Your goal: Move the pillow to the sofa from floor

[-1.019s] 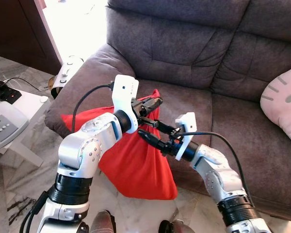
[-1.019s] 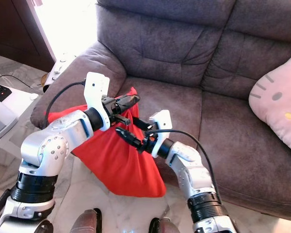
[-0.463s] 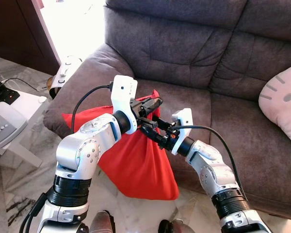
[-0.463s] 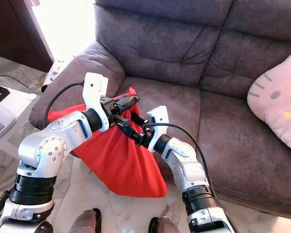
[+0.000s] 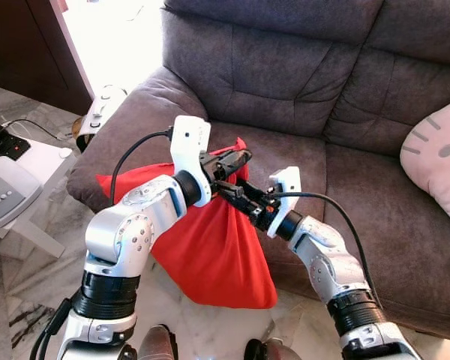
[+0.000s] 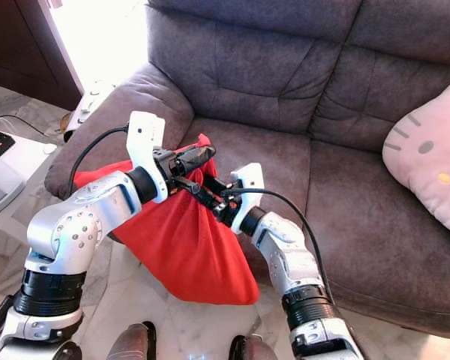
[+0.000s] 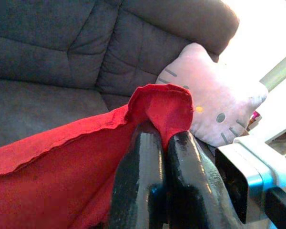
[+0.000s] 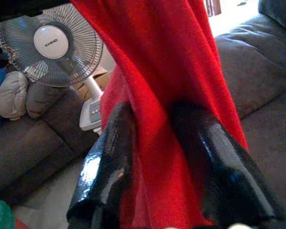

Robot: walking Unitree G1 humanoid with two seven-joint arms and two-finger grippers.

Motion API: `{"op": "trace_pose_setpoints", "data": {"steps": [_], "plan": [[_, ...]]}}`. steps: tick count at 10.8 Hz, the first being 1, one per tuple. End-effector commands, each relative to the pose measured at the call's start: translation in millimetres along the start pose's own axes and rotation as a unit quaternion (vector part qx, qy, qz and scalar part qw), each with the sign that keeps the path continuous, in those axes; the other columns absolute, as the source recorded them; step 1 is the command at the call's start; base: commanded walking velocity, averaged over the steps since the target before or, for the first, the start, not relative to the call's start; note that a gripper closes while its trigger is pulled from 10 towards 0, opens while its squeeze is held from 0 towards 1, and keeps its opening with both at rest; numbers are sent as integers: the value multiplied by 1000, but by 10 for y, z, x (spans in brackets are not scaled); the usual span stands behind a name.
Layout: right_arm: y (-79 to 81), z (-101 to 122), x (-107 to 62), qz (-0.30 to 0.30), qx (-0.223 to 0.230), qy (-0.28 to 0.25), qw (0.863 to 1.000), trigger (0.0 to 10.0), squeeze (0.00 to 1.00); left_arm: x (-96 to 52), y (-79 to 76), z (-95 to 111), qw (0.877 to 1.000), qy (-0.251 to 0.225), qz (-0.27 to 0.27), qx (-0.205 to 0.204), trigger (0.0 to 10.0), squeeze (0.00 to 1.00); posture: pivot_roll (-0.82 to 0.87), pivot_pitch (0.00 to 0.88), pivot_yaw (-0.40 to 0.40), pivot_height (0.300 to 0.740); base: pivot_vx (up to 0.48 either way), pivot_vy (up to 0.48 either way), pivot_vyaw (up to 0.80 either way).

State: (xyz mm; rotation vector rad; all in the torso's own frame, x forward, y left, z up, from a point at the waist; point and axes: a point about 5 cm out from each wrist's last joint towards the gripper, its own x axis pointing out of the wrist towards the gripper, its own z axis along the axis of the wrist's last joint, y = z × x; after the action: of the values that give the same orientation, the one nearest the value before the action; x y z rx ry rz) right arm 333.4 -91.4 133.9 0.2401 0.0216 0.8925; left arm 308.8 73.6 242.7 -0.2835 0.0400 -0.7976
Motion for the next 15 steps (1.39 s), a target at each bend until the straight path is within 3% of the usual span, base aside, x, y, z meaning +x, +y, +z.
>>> {"op": "trace_pose_setpoints", "data": {"steps": [1, 4, 10, 11, 15], "plan": [[-32, -59, -26, -13, 9, 12, 1000, 0, 0, -20, -377, 354, 991, -79, -98, 37, 10000, 0, 164, 204, -92, 703, 0, 0, 0], [-35, -52, -27, -13, 12, 5, 1000, 0, 0, -19, -377, 348, 991, -79, -99, 36, 10000, 0, 162, 203, -89, 703, 0, 0, 0], [-40, -51, -41, -13, 17, -5, 1000, 0, 0, -3, -362, 354, 989, -91, -83, 78, 10000, 0, 161, 187, -80, 703, 0, 0, 0], [-42, -52, -42, -14, 17, -5, 1000, 0, 0, 5, -343, 343, 991, -92, -76, 67, 10000, 1000, 160, 183, -79, 703, 0, 0, 0], [-66, -59, -43, -19, 16, -1, 1000, 0, 0, -9, -301, 337, 991, -94, -70, 62, 10000, 1000, 161, 187, -87, 703, 0, 0, 0]]}}
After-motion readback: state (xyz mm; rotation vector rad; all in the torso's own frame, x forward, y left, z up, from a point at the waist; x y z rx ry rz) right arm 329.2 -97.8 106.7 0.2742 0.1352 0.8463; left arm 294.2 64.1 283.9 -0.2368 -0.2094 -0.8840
